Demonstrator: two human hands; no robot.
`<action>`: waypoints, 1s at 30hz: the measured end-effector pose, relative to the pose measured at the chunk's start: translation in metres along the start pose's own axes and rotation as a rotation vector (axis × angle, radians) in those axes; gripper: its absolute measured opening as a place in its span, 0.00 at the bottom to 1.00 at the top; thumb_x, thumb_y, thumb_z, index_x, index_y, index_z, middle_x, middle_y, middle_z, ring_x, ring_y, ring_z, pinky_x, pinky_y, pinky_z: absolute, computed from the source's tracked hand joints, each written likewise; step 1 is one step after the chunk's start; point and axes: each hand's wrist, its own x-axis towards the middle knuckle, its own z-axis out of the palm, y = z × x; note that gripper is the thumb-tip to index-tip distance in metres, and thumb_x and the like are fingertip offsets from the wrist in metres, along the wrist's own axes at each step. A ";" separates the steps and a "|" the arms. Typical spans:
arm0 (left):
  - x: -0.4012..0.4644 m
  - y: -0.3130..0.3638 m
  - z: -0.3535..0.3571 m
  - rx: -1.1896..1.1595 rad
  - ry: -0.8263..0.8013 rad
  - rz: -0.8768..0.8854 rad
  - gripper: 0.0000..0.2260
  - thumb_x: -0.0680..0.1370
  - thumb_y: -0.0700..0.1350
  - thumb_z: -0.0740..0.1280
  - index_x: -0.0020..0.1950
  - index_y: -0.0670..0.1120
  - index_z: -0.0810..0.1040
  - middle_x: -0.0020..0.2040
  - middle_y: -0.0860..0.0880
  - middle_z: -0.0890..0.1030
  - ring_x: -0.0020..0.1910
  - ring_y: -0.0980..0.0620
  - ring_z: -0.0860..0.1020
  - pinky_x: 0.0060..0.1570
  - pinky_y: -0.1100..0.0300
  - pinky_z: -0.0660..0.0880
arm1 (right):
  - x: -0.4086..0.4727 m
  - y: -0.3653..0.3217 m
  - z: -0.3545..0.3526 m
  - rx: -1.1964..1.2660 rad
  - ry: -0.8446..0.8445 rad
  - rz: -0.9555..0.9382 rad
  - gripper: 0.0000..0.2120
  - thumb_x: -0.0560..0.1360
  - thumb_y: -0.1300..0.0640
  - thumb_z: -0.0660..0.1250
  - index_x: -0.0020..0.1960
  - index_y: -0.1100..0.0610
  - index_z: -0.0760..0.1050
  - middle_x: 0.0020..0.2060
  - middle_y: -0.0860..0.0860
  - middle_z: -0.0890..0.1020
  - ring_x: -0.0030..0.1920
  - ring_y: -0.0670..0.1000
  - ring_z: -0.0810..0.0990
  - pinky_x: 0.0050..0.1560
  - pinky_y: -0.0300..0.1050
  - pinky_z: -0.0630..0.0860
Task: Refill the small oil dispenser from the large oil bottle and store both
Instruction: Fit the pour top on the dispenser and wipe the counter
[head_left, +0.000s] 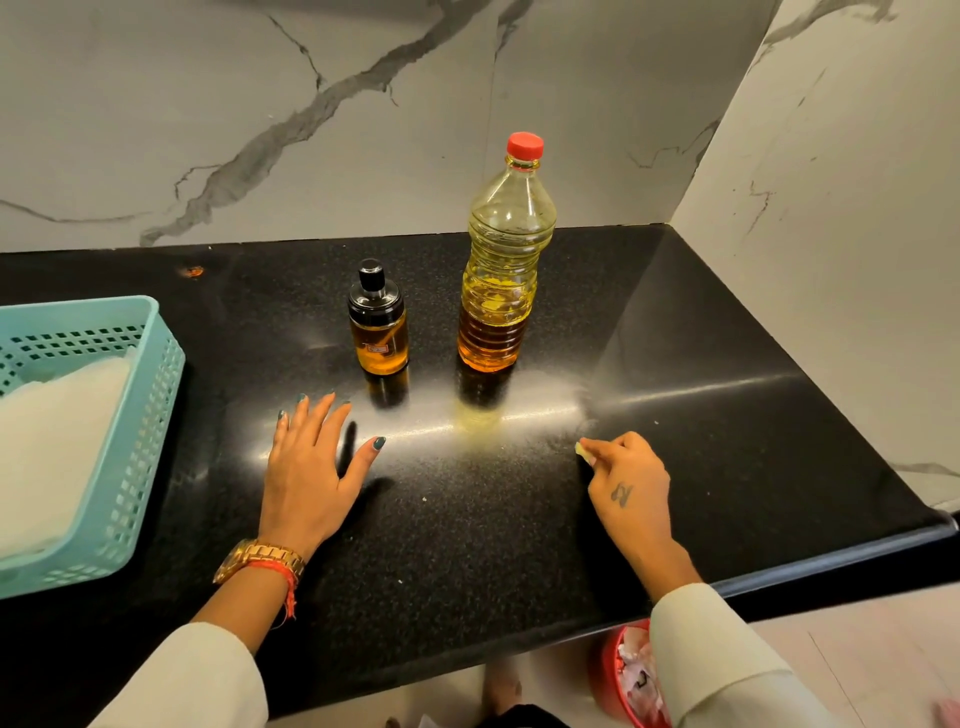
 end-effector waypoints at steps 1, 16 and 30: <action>0.000 0.000 0.000 0.001 -0.001 0.000 0.37 0.73 0.68 0.45 0.71 0.45 0.66 0.74 0.45 0.64 0.75 0.44 0.56 0.73 0.50 0.47 | -0.002 -0.007 0.003 0.000 -0.015 0.004 0.11 0.75 0.63 0.65 0.56 0.58 0.80 0.42 0.55 0.75 0.41 0.52 0.74 0.43 0.41 0.68; -0.002 0.001 0.000 -0.003 0.017 -0.010 0.35 0.74 0.65 0.44 0.70 0.44 0.67 0.73 0.44 0.65 0.75 0.44 0.57 0.73 0.49 0.49 | -0.032 -0.136 0.064 0.034 -0.291 -0.257 0.12 0.74 0.62 0.62 0.57 0.60 0.76 0.49 0.56 0.72 0.49 0.57 0.73 0.43 0.42 0.64; -0.001 -0.001 0.000 -0.052 -0.017 0.003 0.30 0.76 0.60 0.48 0.70 0.44 0.68 0.73 0.44 0.65 0.74 0.43 0.57 0.73 0.47 0.49 | -0.034 -0.147 0.055 0.605 -0.348 0.123 0.10 0.73 0.61 0.69 0.54 0.56 0.82 0.51 0.53 0.84 0.51 0.47 0.81 0.58 0.39 0.75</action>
